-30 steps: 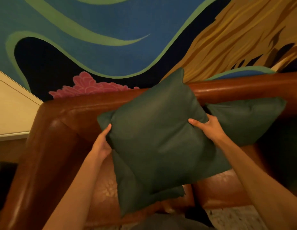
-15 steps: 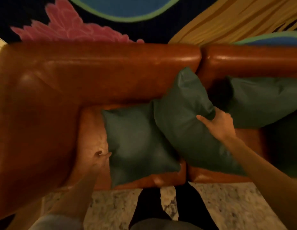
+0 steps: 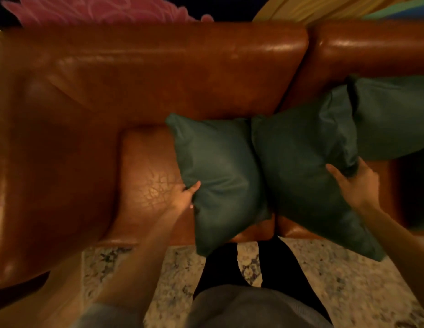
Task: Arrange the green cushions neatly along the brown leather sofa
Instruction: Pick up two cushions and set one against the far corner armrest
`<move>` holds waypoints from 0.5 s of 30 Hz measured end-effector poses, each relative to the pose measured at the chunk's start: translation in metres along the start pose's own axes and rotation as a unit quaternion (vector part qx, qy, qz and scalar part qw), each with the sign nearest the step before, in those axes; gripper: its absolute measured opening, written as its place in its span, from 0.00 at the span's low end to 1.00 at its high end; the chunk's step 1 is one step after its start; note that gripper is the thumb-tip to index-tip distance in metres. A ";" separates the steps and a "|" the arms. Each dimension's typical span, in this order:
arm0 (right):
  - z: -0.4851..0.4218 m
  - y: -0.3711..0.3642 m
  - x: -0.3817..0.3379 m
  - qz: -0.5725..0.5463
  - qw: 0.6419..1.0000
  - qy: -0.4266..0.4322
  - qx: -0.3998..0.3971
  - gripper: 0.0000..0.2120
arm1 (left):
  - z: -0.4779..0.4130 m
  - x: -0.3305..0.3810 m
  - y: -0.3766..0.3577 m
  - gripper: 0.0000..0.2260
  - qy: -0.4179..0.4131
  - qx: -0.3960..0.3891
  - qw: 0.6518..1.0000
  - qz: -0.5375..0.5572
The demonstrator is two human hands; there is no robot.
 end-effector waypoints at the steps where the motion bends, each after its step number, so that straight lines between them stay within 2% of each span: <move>1: 0.001 0.002 0.000 -0.003 1.000 0.001 0.008 0.39 | 0.004 0.015 -0.003 0.15 -0.025 0.005 0.999 -0.040; 4: -0.003 0.004 -0.005 -0.004 1.000 -0.006 0.006 0.34 | 0.025 0.061 -0.003 0.19 -0.084 0.014 0.980 -0.182; 7: -0.006 -0.006 -0.018 -0.001 1.000 -0.003 -0.015 0.29 | 0.052 0.099 0.002 0.23 -0.117 -0.002 0.941 -0.318; 9: -0.006 -0.021 -0.033 0.002 0.999 0.003 -0.045 0.29 | 0.066 0.107 0.008 0.23 -0.121 -0.022 0.915 -0.384; 13: -0.001 -0.084 -0.051 0.013 0.984 -0.003 -0.178 0.33 | 0.078 0.073 0.025 0.21 -0.020 -0.038 0.882 -0.469; 15: 0.005 -0.111 -0.060 0.030 0.978 -0.001 -0.207 0.32 | 0.083 0.053 0.044 0.22 0.039 -0.009 0.867 -0.496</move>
Point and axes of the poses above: each hand's wrist, its own z-axis away from the middle knuckle, its own y-axis out of the back of the hand, x = y × z, the point moved 10 cm from there along -z, towards the middle knuckle, and after that the axes turned 11 degrees about -x, right-handed, at the moved point
